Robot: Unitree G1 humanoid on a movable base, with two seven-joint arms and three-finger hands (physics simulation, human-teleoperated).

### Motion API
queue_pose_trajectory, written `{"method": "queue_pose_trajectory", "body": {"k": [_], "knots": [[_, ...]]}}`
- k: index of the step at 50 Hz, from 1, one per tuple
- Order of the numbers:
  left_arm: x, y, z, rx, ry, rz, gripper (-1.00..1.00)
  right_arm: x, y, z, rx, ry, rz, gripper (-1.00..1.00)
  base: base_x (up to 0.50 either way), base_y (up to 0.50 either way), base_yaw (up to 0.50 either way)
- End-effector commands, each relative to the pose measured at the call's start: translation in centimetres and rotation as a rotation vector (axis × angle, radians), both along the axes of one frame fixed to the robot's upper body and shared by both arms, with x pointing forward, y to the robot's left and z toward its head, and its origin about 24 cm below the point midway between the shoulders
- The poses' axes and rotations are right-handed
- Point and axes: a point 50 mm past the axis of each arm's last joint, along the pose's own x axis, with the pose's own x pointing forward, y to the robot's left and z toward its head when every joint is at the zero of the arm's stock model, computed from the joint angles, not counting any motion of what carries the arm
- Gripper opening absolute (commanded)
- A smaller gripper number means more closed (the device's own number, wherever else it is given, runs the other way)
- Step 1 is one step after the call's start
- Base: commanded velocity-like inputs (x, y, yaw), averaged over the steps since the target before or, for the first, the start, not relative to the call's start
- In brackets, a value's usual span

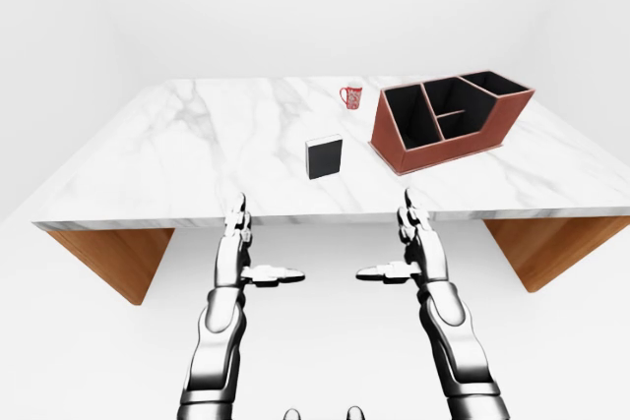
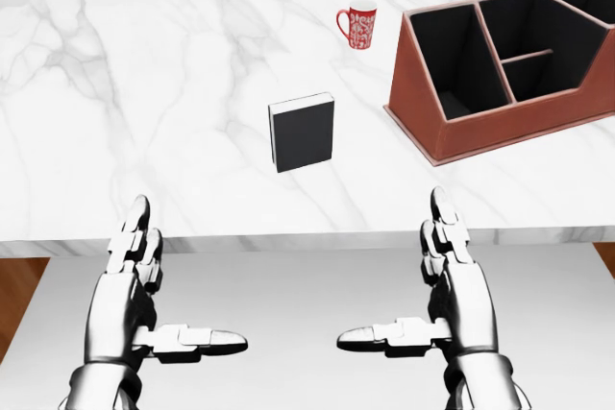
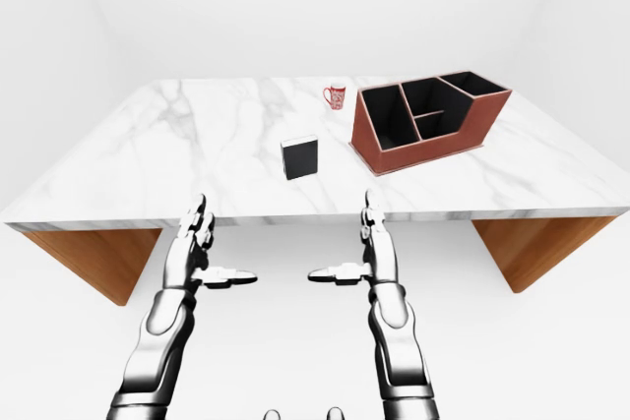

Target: Pick up the book and place it in the left compartment of the caddy.

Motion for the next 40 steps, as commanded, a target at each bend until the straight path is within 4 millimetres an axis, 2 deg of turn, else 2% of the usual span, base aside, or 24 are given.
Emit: {"method": "queue_pose_trajectory", "body": {"k": [1, 18, 24, 31, 32, 34, 36, 39, 40], "knots": [[0.6, 0.8, -0.4, 0.007, 0.011, 0.002, 1.0, -0.1, -0.5, 0.6, 0.018, -0.004, 0.017, 1.0, 0.0, 0.0, 0.0], [0.3, 0.7, -0.1, 0.008, 0.006, 0.011, 1.0, -0.1, -0.8, 0.8, 0.013, -0.016, -0.007, 1.0, 0.0, 0.0, 0.0], [0.7, 0.9, -0.6, 0.02, 0.006, 0.012, 1.0, -0.9, -1.5, 2.5, 0.028, -0.085, -0.053, 1.0, 0.0, 0.0, 0.0], [0.5, 0.8, -0.4, 0.026, 0.0, 0.013, 1.0, -0.9, -1.9, 2.9, 0.047, -0.104, -0.065, 1.0, 0.0, 0.0, 0.0], [0.2, 0.6, -0.1, 0.024, 0.001, 0.013, 1.0, -1.0, -2.6, 4.0, 0.111, -0.147, -0.074, 1.0, 0.0, 0.0, 0.0], [0.1, 0.6, -0.1, 0.024, 0.002, 0.013, 1.0, -1.1, -2.6, 4.0, 0.115, -0.15, -0.075, 1.0, 0.0, 0.0, 0.0], [0.0, 0.6, 0.1, 0.026, 0.01, 0.02, 1.0, -0.9, -3.8, 5.1, 0.112, -0.182, -0.111, 1.0, 0.0, 0.0, 0.0], [0.0, 0.6, 0.1, 0.026, 0.011, 0.023, 1.0, -0.8, -4.1, 5.2, 0.122, -0.187, -0.122, 1.0, 0.0, 0.0, 0.0], [0.0, 0.6, 0.1, 0.04, 0.005, 0.028, 1.0, -0.6, -4.9, 5.8, 0.153, -0.213, -0.129, 1.0, 0.0, 0.0, 0.0]]}}
